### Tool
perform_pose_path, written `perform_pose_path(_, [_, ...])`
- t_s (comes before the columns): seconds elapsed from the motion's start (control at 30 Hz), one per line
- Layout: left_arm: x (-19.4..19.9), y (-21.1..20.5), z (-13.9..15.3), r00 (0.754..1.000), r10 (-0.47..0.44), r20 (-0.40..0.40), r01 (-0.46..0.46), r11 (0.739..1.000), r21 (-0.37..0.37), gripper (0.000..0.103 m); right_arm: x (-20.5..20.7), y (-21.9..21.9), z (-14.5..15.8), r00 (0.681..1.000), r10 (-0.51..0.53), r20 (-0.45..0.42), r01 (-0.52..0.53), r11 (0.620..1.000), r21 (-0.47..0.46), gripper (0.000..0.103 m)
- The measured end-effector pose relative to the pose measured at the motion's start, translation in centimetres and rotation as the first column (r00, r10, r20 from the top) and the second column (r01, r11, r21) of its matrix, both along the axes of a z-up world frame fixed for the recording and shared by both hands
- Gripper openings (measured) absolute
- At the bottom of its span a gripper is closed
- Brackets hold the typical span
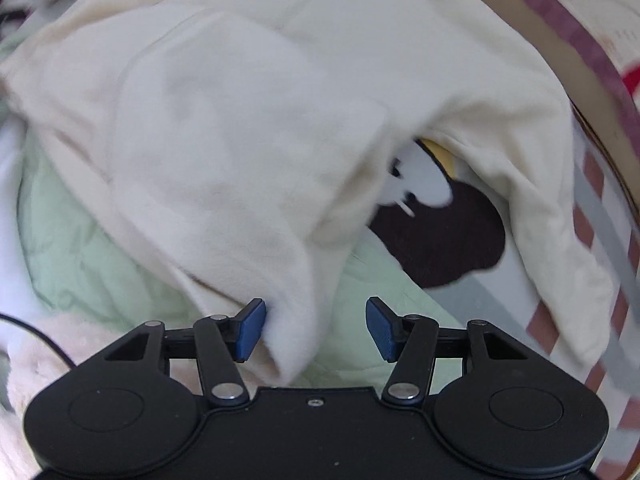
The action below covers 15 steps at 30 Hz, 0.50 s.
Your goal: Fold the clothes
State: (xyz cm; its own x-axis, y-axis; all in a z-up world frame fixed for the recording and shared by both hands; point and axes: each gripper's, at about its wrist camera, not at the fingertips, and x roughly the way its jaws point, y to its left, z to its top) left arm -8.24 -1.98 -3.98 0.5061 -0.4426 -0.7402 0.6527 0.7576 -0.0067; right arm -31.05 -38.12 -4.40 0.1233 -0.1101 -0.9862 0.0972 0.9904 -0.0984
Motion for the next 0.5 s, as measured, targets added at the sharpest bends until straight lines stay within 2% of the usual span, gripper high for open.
perform_pose_path(0.03, [-0.1,0.4,0.0,1.0,-0.02,-0.018,0.02,1.0,-0.02,0.006,0.1,0.5,0.0,1.0,0.024,0.009,-0.024,1.0,-0.002,0.035])
perform_pose_path(0.1, [-0.3,1.2,0.0,0.996,-0.066,-0.052,0.063,0.996,-0.06,0.008,0.3,0.6,1.1,0.996,0.019,0.088,-0.013,0.998,-0.065,0.013])
perform_pose_path(0.13, [-0.8,1.5,0.1,0.992,-0.105,-0.065,0.1,0.992,-0.072,0.012,0.4,0.6,1.7,0.991,0.012,0.136,0.003,0.995,-0.104,0.013])
perform_pose_path(0.17, [-1.3,1.7,0.2,0.986,-0.146,-0.077,0.139,0.987,-0.083,0.031,0.5,0.5,2.4,0.983,0.007,0.184,0.02,0.99,-0.141,0.013])
perform_pose_path(0.2, [-1.9,1.8,0.3,0.978,-0.188,-0.085,0.181,0.98,-0.086,0.058,0.6,0.4,3.0,0.973,0.003,0.231,0.039,0.983,-0.177,0.012])
perform_pose_path(0.23, [-2.6,1.8,0.3,0.971,-0.224,-0.084,0.218,0.973,-0.075,0.064,0.7,0.1,3.8,0.961,-0.019,0.277,0.073,0.98,-0.185,0.012])
perform_pose_path(0.3, [-3.8,1.4,0.1,0.954,-0.292,-0.074,0.291,0.956,-0.022,0.064,0.6,-0.7,4.8,0.942,-0.057,0.331,0.124,0.975,-0.185,0.012])
perform_pose_path(0.37, [-4.7,0.8,-0.5,0.943,-0.328,-0.059,0.332,0.941,0.06,0.064,0.5,-1.0,5.1,0.937,-0.066,0.342,0.137,0.973,-0.188,0.012])
perform_pose_path(0.5, [-5.0,-0.2,-2.1,0.937,-0.348,-0.04,0.35,0.928,0.129,0.064,0.5,-1.4,4.8,0.932,-0.101,0.348,0.158,0.977,-0.14,0.012])
